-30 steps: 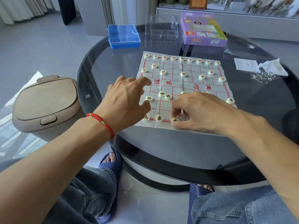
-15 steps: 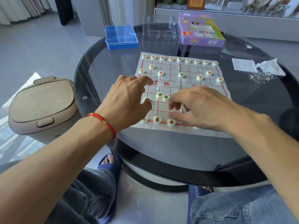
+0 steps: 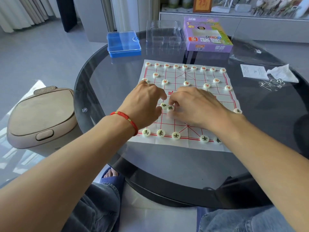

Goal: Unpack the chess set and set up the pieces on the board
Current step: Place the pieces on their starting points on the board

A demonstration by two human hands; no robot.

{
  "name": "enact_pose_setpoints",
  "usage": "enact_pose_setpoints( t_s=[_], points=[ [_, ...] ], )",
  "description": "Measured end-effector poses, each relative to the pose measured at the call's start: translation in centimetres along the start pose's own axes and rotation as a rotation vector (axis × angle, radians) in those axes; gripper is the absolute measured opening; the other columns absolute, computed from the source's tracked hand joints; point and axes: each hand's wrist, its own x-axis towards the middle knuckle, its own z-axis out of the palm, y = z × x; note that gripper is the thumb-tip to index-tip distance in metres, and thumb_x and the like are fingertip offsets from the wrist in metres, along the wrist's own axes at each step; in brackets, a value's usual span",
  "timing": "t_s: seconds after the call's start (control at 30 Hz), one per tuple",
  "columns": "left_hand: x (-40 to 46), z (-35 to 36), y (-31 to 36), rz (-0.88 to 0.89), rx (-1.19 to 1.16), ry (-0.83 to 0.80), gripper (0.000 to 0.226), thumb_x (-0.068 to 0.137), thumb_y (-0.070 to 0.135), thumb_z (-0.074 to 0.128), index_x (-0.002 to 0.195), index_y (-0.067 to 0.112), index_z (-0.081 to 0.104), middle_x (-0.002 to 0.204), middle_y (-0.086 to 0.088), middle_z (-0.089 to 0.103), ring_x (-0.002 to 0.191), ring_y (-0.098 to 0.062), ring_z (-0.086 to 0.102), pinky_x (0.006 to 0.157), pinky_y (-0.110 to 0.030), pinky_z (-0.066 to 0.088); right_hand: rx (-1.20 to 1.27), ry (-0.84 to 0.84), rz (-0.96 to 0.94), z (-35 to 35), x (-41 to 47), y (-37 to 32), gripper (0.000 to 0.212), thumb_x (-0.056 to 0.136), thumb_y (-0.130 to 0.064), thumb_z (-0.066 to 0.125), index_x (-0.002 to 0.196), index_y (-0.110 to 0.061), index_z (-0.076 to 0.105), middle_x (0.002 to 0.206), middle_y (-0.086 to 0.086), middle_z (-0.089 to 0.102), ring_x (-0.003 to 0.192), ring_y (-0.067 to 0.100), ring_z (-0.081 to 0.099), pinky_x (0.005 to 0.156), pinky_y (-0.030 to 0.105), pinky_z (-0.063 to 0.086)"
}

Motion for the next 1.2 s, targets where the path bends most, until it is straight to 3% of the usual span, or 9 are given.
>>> enact_pose_setpoints(
  t_s=[0.1,0.23,0.4,0.67,0.93,1.2],
  points=[
    [0.8,0.4,0.0,-0.013,0.007,-0.045,0.038,0.09,0.018,0.068,0.128,0.019,0.066,0.123,-0.002,0.069,0.119,-0.024,0.052,0.099,-0.039,0.048,0.01,0.007,-0.022,-0.2,0.0,0.3,0.016,0.095,-0.038,0.064,0.106,-0.026,0.067,0.105,-0.005,0.062,0.103,0.022,0.059,0.08,0.036,0.048],
    [1.4,0.8,0.3,-0.017,-0.006,-0.058,0.038,0.089,0.01,0.067,0.126,0.017,0.067,0.119,-0.004,0.07,0.117,-0.024,0.054,0.097,-0.042,0.05,0.062,-0.022,-0.003,-2.3,-1.9,1.1,0.018,0.09,-0.044,0.069,0.1,-0.029,0.068,0.098,-0.008,0.064,0.094,0.018,0.06,0.081,0.039,0.053],
    [1.5,1.0,0.5,-0.01,-0.049,-0.038,0.039,0.088,0.012,0.071,0.127,0.018,0.067,0.116,-0.005,0.071,0.114,-0.024,0.058,0.094,-0.045,0.054,0.107,-0.181,-0.018,-3.5,-5.3,1.5,0.017,0.086,-0.048,0.071,0.093,-0.033,0.068,0.09,-0.016,0.061,0.084,0.003,0.056,0.074,0.03,0.048],
    [1.4,0.3,0.6,-0.038,-0.06,-0.029,0.039,0.088,0.015,0.071,0.126,0.018,0.067,0.114,-0.007,0.071,0.113,-0.026,0.06,0.095,-0.048,0.053,0.083,-0.153,-0.089,-2.7,-6.9,1.0,0.023,0.086,-0.054,0.069,0.093,-0.033,0.065,0.093,-0.017,0.06,0.088,0.007,0.058,0.078,0.032,0.052],
    [1.2,-0.5,0.9,-0.033,-0.092,-0.062,0.042,0.088,0.006,0.069,0.128,0.014,0.066,0.122,-0.01,0.069,0.113,-0.025,0.064,0.096,-0.035,0.05,0.081,-0.133,-0.088,-2.7,-7.0,1.2,0.035,0.083,-0.066,0.065,0.098,-0.034,0.064,0.093,-0.017,0.059,0.087,0.008,0.057,0.076,0.031,0.05],
    [2.0,-0.5,1.6,0.05,-0.105,-0.156,0.037,0.088,-0.001,0.068,0.121,0.014,0.071,0.12,-0.006,0.07,0.11,-0.02,0.065,0.089,-0.022,0.045,0.108,-0.005,-0.042,-2.8,-6.3,2.2,0.018,0.096,-0.046,0.06,0.098,-0.031,0.07,0.094,-0.014,0.065,0.087,0.009,0.058,0.081,0.038,0.053]
  ],
)
